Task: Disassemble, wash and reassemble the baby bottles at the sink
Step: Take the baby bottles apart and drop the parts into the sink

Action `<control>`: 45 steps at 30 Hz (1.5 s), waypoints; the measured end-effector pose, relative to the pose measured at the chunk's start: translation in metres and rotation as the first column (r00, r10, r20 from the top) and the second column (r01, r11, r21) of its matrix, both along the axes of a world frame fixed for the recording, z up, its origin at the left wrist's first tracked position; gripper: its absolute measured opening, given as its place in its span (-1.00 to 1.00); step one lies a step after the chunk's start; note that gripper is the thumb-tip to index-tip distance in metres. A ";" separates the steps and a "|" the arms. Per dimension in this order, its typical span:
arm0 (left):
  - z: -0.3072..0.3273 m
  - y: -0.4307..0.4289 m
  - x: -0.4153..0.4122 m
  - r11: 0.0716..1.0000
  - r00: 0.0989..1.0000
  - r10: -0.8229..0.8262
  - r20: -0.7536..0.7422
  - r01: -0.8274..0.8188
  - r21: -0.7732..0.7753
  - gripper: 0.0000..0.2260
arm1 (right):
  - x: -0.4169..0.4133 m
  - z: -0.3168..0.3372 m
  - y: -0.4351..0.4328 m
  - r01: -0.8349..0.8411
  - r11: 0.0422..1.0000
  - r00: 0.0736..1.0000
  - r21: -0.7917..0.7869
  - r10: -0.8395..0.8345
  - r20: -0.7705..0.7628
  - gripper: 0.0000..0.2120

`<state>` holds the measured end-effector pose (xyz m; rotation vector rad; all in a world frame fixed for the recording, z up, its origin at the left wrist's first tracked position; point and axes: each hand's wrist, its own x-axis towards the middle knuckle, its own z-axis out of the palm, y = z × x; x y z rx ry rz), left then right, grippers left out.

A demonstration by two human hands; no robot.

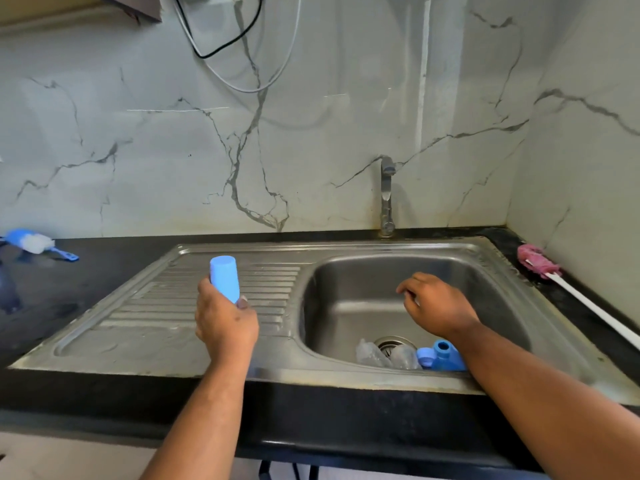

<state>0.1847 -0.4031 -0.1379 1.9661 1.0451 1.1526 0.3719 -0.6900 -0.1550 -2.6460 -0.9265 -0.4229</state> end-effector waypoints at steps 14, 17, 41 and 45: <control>0.037 -0.084 0.140 0.637 0.701 -0.675 -0.228 0.711 0.298 -0.35 | 0.028 -0.005 -0.004 0.051 0.974 0.997 0.221 -0.035 -0.075 -0.66; 0.007 -0.082 0.160 0.635 0.672 -0.663 -0.330 0.738 0.227 -0.45 | 0.034 -0.009 -0.003 0.014 0.962 0.997 0.274 0.008 -0.080 -0.49; -0.016 -0.068 0.181 0.357 0.262 -0.880 -0.396 0.915 -0.190 -0.63 | 0.058 0.008 0.021 -0.076 0.964 0.994 -0.253 0.093 0.056 -0.71; -0.017 -0.038 0.180 0.545 0.495 -0.812 -0.309 0.832 -0.101 -0.69 | 0.080 0.010 -0.021 0.112 0.993 0.980 -0.023 -0.114 -0.164 -0.69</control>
